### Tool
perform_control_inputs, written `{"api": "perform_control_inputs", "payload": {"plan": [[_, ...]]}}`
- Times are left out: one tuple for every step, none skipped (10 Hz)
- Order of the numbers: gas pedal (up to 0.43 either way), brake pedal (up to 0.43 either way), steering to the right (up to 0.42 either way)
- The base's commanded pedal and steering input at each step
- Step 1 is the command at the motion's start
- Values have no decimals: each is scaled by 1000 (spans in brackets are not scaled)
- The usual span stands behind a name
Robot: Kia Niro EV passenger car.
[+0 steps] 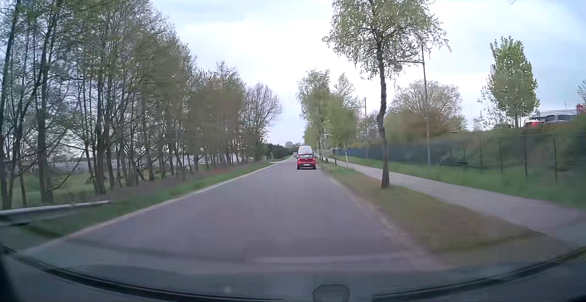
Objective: Follow the waypoints while adhering to traffic rules and regulations
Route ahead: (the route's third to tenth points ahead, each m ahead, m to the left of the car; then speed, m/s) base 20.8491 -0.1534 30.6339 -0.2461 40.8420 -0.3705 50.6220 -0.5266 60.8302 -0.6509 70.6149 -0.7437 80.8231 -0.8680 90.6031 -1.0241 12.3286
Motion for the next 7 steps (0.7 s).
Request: {"api": "perform_control_inputs", "payload": {"plan": [[189, 0, -3], [189, 0, -3], [189, 0, -3], [189, 0, -3], [189, 0, -3], [189, 0, -3], [177, 0, -3]]}}
